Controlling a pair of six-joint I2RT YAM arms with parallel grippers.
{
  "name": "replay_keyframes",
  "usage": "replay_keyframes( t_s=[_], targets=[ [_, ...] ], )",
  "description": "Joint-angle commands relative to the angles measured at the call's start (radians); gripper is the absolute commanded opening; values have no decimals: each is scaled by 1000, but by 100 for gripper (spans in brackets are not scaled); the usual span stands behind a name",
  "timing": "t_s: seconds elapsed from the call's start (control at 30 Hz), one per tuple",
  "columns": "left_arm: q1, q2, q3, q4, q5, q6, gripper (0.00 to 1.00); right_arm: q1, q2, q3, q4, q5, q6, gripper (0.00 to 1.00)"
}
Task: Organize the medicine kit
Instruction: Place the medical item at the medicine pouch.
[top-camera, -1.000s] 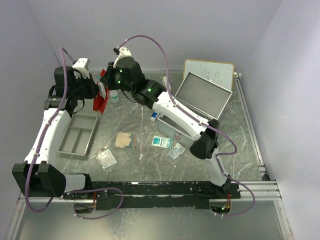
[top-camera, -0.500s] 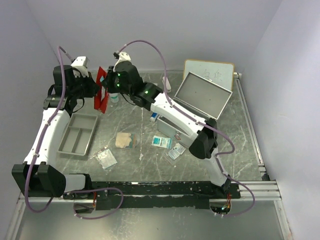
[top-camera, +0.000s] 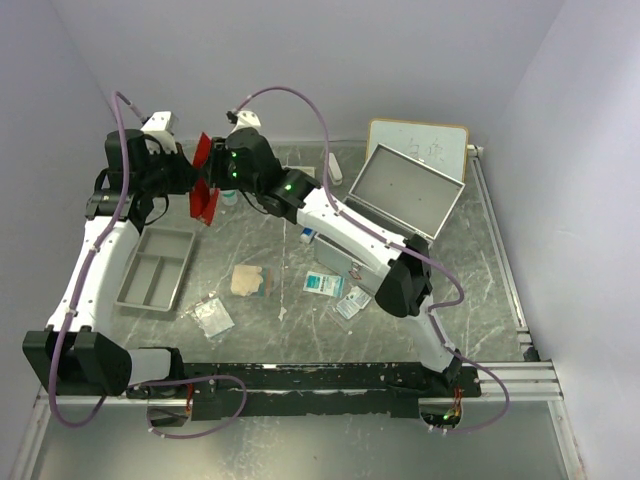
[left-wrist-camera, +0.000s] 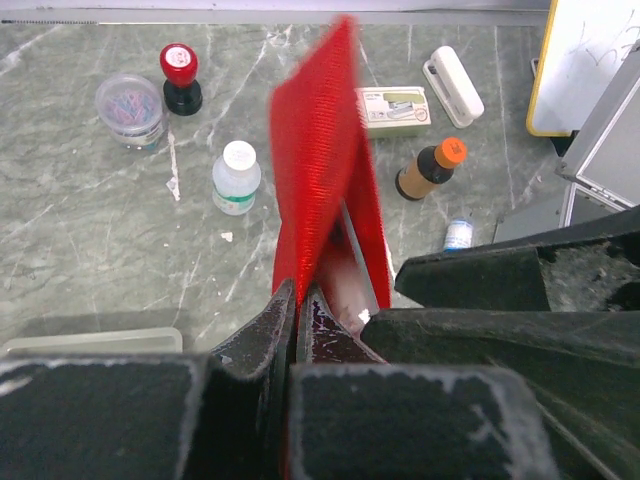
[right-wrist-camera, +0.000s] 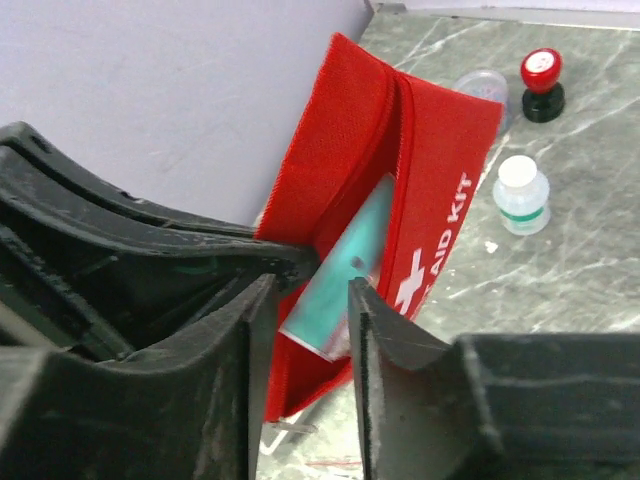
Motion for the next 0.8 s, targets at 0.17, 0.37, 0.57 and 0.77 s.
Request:
replay_keyframes(
  t_s=[0.17, 0.37, 0.57, 0.77],
  targets=[
    [-8, -55, -13, -14, 17, 36, 7, 9, -50, -32, 2, 102, -53, 45],
    [-9, -73, -21, -31, 12, 49, 7, 8, -61, -48, 4, 98, -52, 35],
    [-8, -60, -23, -20, -8, 46, 7, 16, -78, -35, -57, 84, -33, 34],
    [-12, -42, -21, -2, -50, 45, 7, 32, -76, -1, -119, 53, 14, 34]
  ],
)
